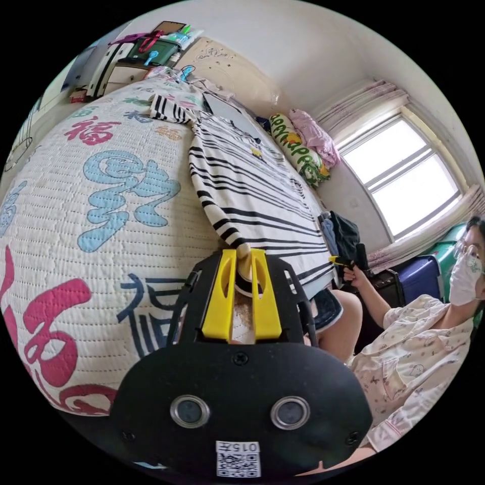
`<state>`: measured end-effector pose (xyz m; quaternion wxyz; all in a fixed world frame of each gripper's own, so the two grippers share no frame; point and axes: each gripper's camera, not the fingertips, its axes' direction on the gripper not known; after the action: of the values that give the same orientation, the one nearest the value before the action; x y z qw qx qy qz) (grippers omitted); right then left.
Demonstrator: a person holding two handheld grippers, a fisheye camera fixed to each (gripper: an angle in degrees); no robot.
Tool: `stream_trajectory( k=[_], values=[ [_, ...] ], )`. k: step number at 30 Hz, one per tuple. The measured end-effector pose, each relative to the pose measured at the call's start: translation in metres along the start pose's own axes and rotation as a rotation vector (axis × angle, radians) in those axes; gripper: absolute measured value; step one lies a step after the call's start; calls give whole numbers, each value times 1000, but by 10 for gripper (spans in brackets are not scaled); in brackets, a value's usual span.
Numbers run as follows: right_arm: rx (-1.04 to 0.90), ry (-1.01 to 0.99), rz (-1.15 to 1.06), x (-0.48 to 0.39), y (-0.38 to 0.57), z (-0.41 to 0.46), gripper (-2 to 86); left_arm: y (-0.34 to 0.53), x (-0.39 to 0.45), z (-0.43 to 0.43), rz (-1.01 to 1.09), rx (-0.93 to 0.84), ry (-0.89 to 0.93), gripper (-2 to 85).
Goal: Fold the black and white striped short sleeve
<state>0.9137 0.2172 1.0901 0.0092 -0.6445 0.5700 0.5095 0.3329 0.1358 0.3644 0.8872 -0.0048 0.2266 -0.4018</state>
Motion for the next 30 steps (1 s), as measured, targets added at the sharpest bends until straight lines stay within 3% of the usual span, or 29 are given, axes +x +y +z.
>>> stream_trajectory(
  k=[2,5,12,19,21,23,26,30],
  values=[
    [37,-33,0,0,8,-23,8,4,18,-21,22,54,32,40],
    [95,-101,-12,-3,25,-49,1,11,37,-32,32,23,-73,25],
    [13,101,-49,-16,65,-23,2,47,45,-27,14,-57,-220,10],
    [48,105,-17,-6,93,-21,19,75,68,-58,-6,-7,-265,11],
    [51,100,-9,-2,99,-17,37,79,73,-68,-22,13,-280,26],
    [61,110,16,5,106,-15,62,81,70,-77,-61,52,-295,108],
    [122,38,25,17,118,-21,102,82,60,-83,-112,104,-188,133],
    [76,-65,31,28,126,-5,71,77,65,-74,-102,81,-115,121]
  ],
)
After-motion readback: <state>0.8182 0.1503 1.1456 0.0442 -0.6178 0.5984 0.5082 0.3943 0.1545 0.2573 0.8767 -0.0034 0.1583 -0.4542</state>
